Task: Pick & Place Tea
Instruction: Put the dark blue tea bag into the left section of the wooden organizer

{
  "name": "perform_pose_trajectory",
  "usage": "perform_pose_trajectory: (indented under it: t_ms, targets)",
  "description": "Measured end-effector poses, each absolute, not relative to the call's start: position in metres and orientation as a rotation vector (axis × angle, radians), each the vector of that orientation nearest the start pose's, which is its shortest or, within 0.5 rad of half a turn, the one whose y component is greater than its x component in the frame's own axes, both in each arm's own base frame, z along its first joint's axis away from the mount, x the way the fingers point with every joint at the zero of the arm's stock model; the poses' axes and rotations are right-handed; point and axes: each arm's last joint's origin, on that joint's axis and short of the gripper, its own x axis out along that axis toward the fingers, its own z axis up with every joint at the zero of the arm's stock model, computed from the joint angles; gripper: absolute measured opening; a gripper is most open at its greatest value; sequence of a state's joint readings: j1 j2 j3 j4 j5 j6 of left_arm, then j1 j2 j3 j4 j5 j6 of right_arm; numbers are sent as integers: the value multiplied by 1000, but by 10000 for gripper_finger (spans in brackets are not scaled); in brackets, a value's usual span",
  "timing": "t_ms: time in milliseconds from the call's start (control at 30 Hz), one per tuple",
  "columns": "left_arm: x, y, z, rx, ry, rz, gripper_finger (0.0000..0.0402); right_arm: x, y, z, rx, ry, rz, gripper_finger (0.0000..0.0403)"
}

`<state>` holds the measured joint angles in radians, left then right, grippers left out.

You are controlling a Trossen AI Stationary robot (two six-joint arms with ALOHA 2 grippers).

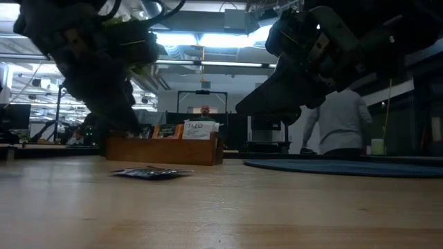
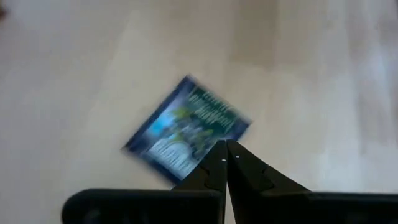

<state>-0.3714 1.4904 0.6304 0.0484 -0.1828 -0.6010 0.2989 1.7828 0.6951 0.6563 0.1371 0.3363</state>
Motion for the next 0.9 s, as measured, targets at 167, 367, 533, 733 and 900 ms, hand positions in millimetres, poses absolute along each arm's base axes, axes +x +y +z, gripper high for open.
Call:
perform_pose_trajectory:
  t_ms: [167,367,533,733,900]
  targets:
    - [247,-89,151,-285,846,109,2,317,93,132,238,443,86,21]
    - [248,-84,147,-292,872,132,2,317,93,133,242,438,86,27]
    - [250,-77,145,-300,879,162,2,317,93,133,242,438,86,27]
    - [251,-76,135,-298,935,163,2,317,93,133,242,439,86,28]
    - [254,-78,127,-299,947,153,2,317,93,133,242,439,85,28]
